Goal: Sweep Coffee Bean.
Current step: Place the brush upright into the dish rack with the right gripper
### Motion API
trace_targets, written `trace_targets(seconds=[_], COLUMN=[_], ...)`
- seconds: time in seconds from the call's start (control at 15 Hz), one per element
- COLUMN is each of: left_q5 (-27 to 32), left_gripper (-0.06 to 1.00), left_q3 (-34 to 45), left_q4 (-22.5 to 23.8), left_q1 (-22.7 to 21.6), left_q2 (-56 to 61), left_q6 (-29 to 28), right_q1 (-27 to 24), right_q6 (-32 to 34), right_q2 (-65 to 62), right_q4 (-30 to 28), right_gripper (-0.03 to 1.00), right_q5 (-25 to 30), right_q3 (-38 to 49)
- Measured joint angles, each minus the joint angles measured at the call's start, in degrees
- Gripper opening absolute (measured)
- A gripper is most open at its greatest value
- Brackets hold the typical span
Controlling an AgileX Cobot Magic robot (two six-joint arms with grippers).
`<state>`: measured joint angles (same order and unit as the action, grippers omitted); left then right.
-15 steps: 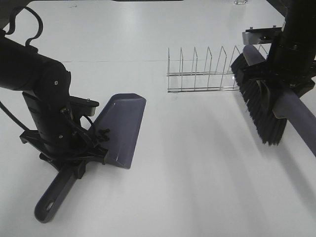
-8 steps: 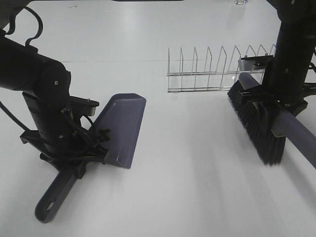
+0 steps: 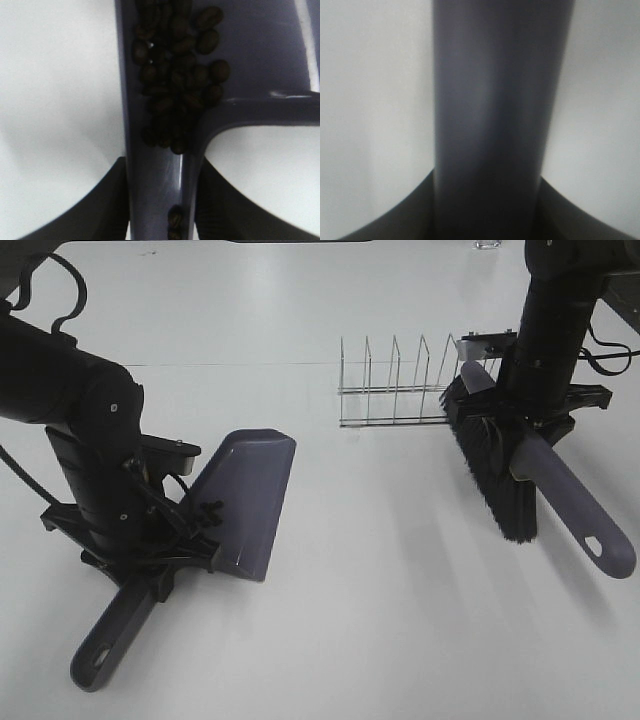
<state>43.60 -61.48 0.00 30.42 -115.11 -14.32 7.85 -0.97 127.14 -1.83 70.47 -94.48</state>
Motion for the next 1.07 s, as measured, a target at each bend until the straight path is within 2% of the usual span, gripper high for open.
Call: trace_targets(seconds=[0.47, 0.87, 1.07], left_q5=[0.2, 0.2, 0.2], left_gripper=[0.33, 0.33, 0.33], left_q3=[0.0, 0.0, 0.0], left_q4=[0.0, 0.0, 0.0], left_q1=[0.0, 0.0, 0.0], left_q2=[0.0, 0.0, 0.0], left_q6=[0.0, 0.0, 0.0], right_q1=[-0.1, -0.3, -2.5], right_q6=[1.4, 1.8, 1.8], right_q2=[6.9, 7.2, 7.2], right_q4=[1.5, 2.6, 6.1], right_gripper=[0.31, 0.31, 0.31], right_q5=[0.8, 0.3, 0.2], right_q3=[-12.5, -17.0, -17.0])
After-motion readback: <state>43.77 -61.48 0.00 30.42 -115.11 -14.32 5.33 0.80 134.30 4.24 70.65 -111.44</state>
